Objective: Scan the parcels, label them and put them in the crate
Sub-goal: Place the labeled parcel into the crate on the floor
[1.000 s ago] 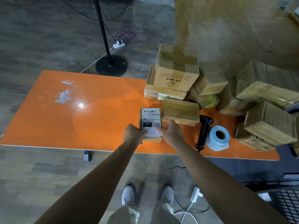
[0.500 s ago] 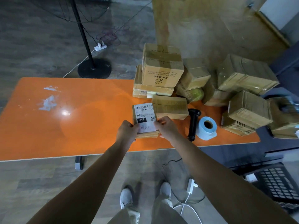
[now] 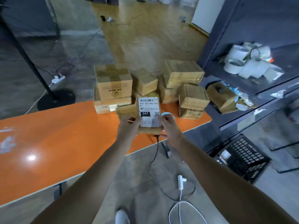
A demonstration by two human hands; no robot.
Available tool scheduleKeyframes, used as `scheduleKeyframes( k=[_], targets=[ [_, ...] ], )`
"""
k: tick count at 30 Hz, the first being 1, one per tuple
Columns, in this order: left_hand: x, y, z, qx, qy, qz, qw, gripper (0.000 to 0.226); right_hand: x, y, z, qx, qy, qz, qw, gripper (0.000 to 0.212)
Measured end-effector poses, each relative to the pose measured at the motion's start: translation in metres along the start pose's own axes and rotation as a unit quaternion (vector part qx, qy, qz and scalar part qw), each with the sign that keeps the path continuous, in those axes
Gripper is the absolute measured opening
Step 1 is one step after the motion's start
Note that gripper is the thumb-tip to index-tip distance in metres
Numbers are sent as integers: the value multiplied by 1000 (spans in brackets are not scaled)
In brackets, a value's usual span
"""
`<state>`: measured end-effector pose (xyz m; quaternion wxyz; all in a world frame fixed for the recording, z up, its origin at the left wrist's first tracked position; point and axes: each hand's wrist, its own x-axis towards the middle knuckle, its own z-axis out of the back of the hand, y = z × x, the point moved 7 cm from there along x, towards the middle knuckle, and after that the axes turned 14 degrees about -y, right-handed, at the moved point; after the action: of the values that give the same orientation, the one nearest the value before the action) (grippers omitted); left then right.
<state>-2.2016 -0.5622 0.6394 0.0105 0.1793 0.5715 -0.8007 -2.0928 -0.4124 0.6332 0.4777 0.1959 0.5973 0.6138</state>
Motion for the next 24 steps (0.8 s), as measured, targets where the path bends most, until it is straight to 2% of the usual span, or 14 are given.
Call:
scheduleKeyframes(
  k=[4, 10, 16, 20, 24],
  targets=[
    [-59, -19, -72, -20, 79, -33, 996, 32, -7, -6, 97, 30, -60, -2, 998, 14],
    [-174, -16, -185, 9, 134, -52, 990, 34, -34, -48, 279, 36, -189, 6, 981, 32],
    [-313, -8, -292, 88, 197, -115, 970, 34, -77, -106, 455, 42, -240, -17, 970, 42],
    [-383, -5, -349, 141, 231, -185, 945, 39, -95, -136, 548, 30, -294, -17, 955, 37],
    [-418, -5, -404, 192, 232, -234, 924, 36, -96, -165, 619, 39, -327, -45, 943, 33]
  ],
)
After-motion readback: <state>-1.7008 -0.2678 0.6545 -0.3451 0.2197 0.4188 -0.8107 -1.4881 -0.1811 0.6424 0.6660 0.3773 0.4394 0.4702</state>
